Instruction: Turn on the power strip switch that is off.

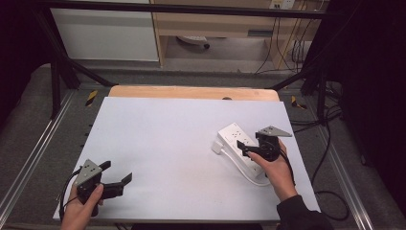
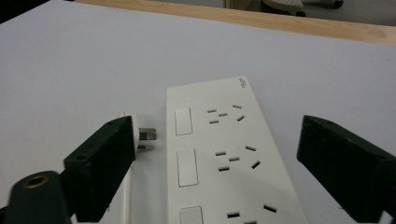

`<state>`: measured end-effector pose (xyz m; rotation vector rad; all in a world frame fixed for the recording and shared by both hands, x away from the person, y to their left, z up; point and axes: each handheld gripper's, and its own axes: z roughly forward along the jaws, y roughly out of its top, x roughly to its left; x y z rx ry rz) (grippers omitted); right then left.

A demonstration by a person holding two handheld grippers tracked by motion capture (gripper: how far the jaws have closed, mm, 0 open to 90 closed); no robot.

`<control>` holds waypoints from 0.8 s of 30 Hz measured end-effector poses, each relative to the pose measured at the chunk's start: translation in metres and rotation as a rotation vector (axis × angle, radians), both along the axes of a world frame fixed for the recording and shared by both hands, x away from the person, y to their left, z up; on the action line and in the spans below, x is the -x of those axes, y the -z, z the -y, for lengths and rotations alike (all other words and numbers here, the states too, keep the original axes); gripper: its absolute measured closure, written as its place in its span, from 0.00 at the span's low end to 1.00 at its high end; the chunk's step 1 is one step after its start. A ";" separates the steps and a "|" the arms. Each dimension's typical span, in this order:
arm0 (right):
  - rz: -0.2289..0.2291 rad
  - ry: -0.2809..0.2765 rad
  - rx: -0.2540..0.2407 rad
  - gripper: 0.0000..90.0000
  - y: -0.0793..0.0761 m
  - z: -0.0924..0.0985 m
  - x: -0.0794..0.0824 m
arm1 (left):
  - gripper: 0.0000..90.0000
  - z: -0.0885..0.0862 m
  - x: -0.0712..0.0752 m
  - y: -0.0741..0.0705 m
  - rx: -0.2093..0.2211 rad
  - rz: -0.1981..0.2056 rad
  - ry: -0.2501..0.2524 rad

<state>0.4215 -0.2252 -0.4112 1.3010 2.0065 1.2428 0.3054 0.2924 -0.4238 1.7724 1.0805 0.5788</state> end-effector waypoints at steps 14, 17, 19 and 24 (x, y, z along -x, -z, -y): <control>0.055 0.014 -0.027 0.03 -0.014 0.009 0.010 | 0.07 0.000 0.000 0.000 0.004 0.002 0.000; 0.076 0.020 -0.029 0.03 -0.018 0.013 0.012 | 0.07 0.000 0.000 0.000 0.004 0.002 0.000; 0.086 0.023 -0.036 0.03 -0.020 0.015 0.014 | 0.07 0.000 0.000 0.000 0.005 0.001 0.000; 0.106 0.035 -0.041 0.04 -0.023 0.020 0.018 | 0.07 0.000 0.000 0.000 0.004 0.001 -0.001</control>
